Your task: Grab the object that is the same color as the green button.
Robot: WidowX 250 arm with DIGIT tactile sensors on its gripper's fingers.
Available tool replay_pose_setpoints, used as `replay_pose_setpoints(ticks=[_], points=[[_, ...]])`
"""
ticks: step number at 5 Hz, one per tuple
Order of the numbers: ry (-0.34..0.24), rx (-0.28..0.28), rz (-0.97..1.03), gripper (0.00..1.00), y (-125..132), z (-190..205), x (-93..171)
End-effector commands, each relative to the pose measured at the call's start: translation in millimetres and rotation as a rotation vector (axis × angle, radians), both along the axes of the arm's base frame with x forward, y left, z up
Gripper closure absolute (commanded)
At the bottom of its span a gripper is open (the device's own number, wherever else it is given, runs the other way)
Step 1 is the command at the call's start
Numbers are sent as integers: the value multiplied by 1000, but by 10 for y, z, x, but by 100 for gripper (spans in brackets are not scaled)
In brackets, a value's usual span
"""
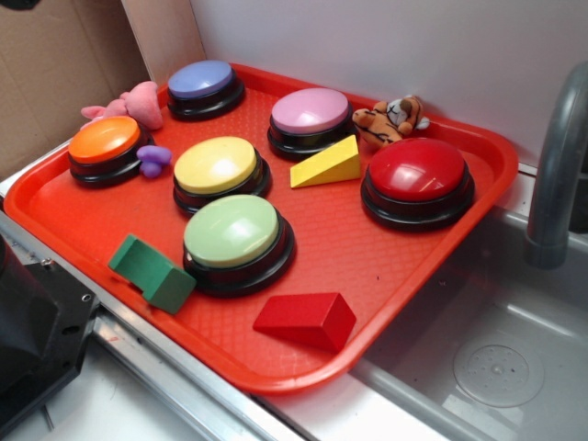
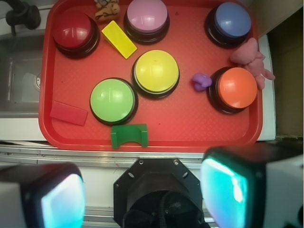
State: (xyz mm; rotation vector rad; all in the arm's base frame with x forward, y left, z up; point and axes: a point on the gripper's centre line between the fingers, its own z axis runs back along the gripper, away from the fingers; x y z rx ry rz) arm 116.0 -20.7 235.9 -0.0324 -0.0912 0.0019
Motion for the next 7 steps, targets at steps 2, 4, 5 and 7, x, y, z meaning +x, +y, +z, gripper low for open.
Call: replay_pose_setpoints(ticks=[2, 4, 5, 7], points=[[-21, 8, -56, 0, -127, -225, 44], [73, 27, -12, 0, -467, -1027, 150], [90, 22, 47, 0, -542, -1336, 134], [146, 58, 156, 0, -529, -1734, -14]])
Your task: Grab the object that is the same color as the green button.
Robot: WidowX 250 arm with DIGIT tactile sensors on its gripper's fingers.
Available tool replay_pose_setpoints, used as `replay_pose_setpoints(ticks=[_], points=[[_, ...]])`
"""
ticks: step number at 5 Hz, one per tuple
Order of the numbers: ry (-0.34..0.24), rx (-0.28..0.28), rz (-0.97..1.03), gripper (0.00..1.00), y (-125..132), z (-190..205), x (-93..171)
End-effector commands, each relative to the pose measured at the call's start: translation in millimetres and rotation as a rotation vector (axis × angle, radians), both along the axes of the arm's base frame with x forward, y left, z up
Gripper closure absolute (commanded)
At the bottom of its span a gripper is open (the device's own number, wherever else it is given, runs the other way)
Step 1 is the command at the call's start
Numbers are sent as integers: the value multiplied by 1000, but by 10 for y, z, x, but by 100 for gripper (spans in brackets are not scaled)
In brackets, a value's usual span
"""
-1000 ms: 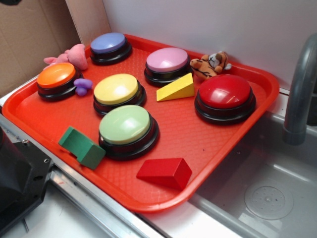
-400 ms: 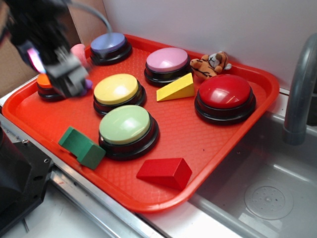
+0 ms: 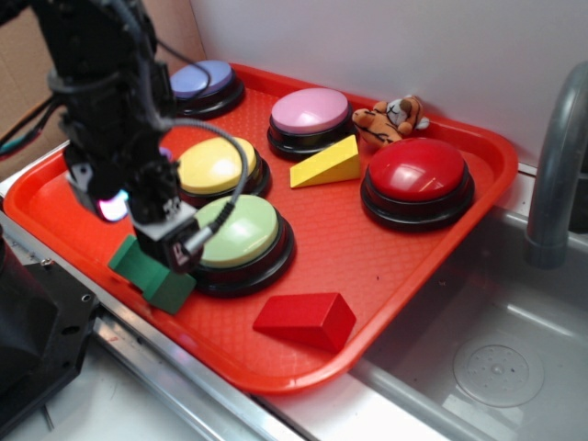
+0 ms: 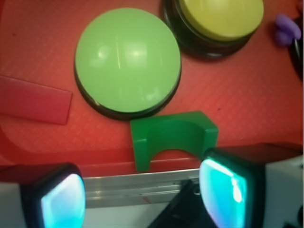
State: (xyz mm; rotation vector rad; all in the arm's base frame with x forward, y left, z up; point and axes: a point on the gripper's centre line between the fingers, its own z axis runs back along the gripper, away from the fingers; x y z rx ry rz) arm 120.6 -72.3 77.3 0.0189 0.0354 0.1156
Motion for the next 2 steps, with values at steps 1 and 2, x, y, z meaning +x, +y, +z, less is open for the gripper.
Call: replay_pose_setpoints(ticks=[1, 2], points=[[9, 35, 61, 0, -27, -302, -55], [1, 50, 50, 0, -21, -435, 14]])
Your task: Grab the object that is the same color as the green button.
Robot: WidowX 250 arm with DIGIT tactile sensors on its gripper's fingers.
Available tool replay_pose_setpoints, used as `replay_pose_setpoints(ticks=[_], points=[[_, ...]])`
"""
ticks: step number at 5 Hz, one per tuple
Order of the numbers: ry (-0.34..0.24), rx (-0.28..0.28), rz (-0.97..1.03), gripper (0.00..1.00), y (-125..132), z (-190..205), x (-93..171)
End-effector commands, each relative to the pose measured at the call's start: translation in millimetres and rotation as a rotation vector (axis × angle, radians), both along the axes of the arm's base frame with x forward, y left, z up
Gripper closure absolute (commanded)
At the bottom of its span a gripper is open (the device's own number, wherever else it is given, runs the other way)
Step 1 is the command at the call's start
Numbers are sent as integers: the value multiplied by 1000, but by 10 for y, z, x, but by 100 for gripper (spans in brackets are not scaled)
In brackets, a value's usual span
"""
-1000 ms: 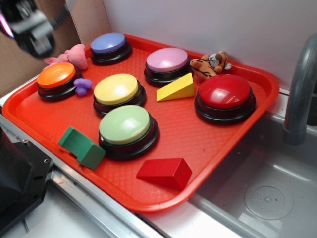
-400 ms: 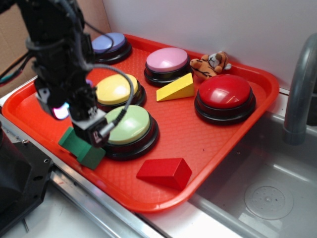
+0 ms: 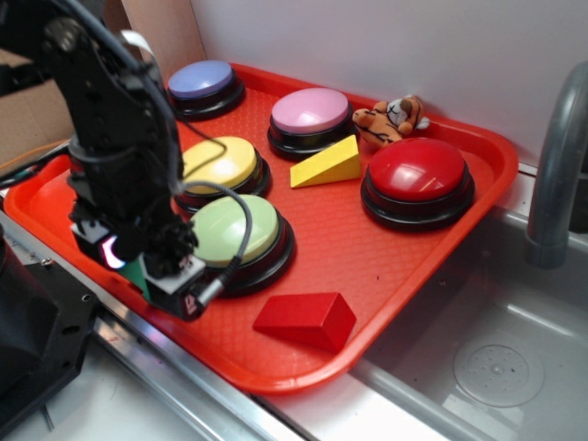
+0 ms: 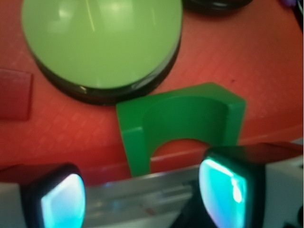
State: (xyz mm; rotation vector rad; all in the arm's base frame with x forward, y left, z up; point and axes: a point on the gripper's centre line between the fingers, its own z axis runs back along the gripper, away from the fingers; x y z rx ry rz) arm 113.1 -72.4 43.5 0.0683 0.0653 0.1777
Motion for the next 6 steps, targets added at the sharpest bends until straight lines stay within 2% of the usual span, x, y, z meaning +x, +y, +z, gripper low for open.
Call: replay_pose_setpoints(ticks=[1, 2, 3, 5, 6], points=[[-60, -10, -33, 0, -39, -170, 181], [-35, 8, -15, 43, -51, -205, 195], [-52, 7, -12, 100, -59, -194, 187], [-88, -29, -27, 100, -72, -70, 216], [-138, -61, 7, 100, 37, 236, 303]])
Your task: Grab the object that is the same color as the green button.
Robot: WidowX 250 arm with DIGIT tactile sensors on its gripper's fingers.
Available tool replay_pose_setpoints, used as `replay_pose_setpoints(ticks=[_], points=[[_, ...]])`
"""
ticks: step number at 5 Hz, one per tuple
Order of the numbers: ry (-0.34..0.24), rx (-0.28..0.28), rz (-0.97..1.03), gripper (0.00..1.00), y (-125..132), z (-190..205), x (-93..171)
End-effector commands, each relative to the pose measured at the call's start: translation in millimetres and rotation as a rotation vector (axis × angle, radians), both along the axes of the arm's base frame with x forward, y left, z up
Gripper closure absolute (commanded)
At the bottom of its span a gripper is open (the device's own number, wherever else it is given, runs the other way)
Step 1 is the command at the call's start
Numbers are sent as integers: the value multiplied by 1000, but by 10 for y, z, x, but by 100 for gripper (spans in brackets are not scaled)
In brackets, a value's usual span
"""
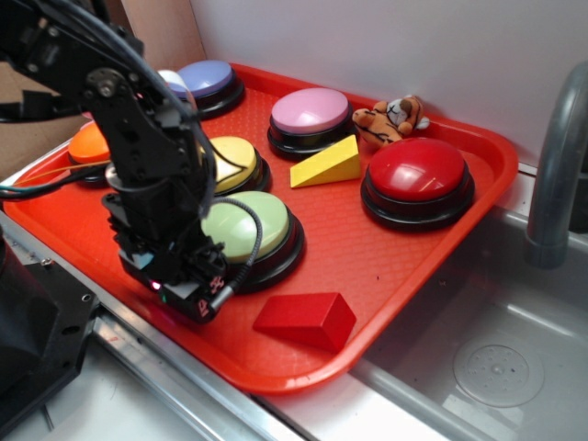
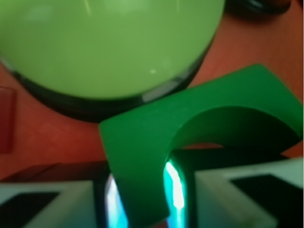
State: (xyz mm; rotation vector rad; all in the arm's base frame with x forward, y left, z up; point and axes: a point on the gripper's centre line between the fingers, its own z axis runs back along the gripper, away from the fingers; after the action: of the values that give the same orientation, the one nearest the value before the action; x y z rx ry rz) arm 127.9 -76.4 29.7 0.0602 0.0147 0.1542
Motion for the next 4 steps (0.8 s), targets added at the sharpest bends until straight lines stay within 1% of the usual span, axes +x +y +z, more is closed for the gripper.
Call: replay_pose_setpoints(ticks=[1, 2, 3, 4], points=[[-151, -159, 4, 100, 246, 712, 313], [-163, -130, -49, 100, 309, 1035, 455], [-229, -81, -78, 100, 530, 1477, 505], [-246, -76, -52, 100, 766, 1683, 499]])
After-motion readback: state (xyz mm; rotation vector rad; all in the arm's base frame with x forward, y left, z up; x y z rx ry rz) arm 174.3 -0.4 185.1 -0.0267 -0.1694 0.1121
